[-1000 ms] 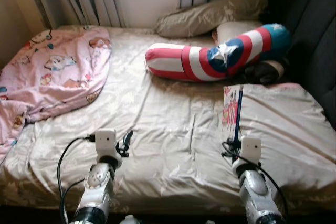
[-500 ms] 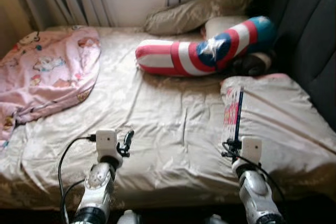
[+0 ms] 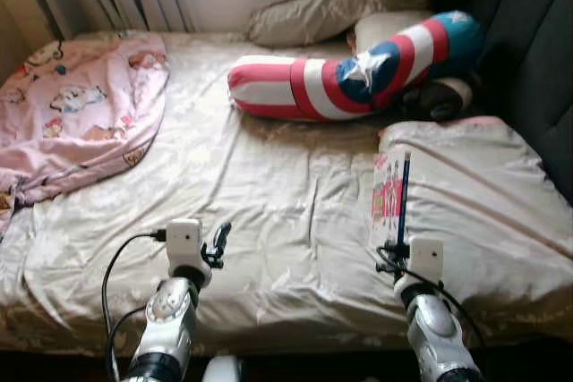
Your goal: Clean up the room
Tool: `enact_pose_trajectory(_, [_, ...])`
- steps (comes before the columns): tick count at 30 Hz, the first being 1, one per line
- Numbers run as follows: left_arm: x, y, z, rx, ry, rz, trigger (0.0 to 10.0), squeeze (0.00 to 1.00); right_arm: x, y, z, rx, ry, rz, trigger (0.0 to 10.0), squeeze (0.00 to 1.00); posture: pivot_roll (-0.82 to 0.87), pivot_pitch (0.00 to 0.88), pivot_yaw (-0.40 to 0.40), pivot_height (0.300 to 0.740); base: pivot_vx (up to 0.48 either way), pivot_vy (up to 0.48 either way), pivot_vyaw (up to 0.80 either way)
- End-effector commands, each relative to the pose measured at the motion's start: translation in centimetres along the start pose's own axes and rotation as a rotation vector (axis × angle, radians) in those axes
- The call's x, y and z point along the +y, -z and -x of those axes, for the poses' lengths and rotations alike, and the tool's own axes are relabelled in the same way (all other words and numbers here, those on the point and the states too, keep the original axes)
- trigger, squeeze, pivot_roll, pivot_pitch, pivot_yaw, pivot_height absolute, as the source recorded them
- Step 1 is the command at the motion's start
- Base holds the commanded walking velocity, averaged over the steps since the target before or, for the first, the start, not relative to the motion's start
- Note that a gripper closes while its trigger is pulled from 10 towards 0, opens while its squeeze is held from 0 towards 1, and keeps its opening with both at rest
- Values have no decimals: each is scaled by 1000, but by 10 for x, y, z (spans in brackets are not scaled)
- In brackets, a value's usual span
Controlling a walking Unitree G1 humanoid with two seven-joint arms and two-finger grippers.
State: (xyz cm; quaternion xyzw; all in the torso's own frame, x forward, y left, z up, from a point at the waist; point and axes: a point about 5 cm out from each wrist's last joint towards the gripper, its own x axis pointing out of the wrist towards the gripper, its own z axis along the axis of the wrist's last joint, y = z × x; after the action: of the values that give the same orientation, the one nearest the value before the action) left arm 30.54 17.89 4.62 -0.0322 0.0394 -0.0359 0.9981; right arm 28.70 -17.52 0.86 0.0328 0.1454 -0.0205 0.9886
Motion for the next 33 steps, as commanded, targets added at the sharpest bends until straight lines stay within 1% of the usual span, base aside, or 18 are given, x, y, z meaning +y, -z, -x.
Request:
enact_pose_trajectory(1, [1,0,1,7,-1,-4,10000,0,2,-7,-3,-19,-8,25,10000,0,34,41,-29,649,0,0,0])
enact_pose_trajectory(5, [0,1,1,9,-2,-3,10000,0,1,-5,-3,-6,-4,28,10000,0,35,46,-31,626,0,0,0])
enact_pose_trajectory(7, [0,1,0,10,-3,-3,10000,0,2,-6,-2,-30,-15,15,10000,0,37,48,-31,626,0,0,0])
enact_pose_trajectory(21, [1,-1,0,1,-8,-1,10000,0,6,-8,-3,-43,-13,18,10000,0,39,52,-30,626,0,0,0])
enact_pose_trajectory(24, [0,0,-1,6,-5,0,10000,0,5,-9,-3,-51,-15,28,10000,0,38,54,-30,626,0,0,0])
enact_pose_trajectory(28, [-2,1,-1,12,3,-1,10000,0,5,-9,-2,-53,-25,81,10000,0,38,54,-30,626,0,0,0])
enact_pose_trajectory(29, [-2,1,-1,14,4,1,10000,0,7,-10,-2,-62,-39,101,10000,0,34,55,-29,626,0,0,800])
enact_pose_trajectory(31, [-2,1,-1,15,3,3,10000,0,8,-9,-2,-61,-45,92,10000,0,35,55,-30,626,0,0,800])
enact_pose_trajectory(33, [-2,1,-1,15,1,5,10000,0,9,-9,-2,-55,-46,79,10000,0,37,55,-30,626,0,0,256])
